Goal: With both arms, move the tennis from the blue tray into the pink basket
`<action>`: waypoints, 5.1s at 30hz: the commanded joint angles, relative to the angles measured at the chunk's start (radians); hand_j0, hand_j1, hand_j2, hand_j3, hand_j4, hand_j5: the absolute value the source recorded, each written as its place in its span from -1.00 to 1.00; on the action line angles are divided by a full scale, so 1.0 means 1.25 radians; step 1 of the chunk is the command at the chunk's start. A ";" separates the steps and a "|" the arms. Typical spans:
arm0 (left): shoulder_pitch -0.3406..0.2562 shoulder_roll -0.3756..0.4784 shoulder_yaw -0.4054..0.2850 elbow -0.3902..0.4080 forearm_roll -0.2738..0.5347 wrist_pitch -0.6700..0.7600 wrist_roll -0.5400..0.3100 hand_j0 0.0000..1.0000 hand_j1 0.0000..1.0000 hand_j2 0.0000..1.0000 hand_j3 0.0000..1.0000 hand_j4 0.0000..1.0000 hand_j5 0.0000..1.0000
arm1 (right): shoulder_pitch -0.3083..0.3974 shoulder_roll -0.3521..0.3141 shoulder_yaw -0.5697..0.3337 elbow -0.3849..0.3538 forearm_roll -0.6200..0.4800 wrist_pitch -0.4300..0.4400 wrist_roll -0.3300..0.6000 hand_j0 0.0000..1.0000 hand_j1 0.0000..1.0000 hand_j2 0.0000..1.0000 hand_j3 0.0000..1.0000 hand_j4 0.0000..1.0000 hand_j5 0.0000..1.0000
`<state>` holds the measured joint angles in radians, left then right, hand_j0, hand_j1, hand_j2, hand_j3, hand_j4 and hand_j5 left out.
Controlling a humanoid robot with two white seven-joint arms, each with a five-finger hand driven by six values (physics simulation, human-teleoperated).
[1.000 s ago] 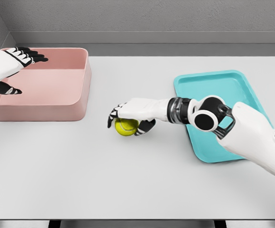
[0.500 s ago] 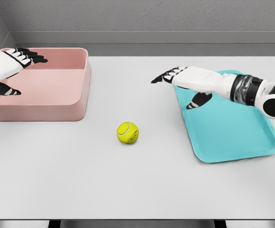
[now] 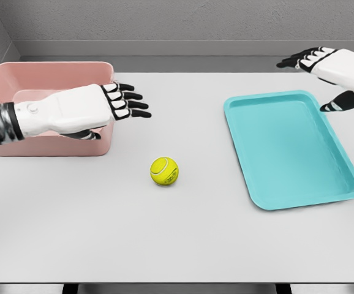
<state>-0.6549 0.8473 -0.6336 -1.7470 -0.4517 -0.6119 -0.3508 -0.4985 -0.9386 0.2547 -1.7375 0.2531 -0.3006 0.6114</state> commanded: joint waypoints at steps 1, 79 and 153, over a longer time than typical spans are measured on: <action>-0.012 -0.026 -0.115 -0.006 0.003 0.001 0.000 1.00 1.00 1.00 1.00 1.00 1.00 | 0.001 0.001 -0.009 -0.004 -0.001 0.001 0.000 1.00 1.00 1.00 1.00 1.00 1.00; -0.236 -0.160 -0.431 0.053 -0.312 0.001 -0.069 -0.50 -0.50 -0.50 -0.50 -0.50 -0.50 | 0.000 0.032 -0.005 0.000 -0.004 0.000 0.000 1.00 1.00 1.00 1.00 1.00 1.00; -0.045 -0.016 0.099 0.465 0.137 0.001 -0.068 1.00 1.00 1.00 1.00 1.00 1.00 | 0.000 0.032 -0.005 0.006 -0.004 0.000 0.000 1.00 1.00 1.00 1.00 1.00 1.00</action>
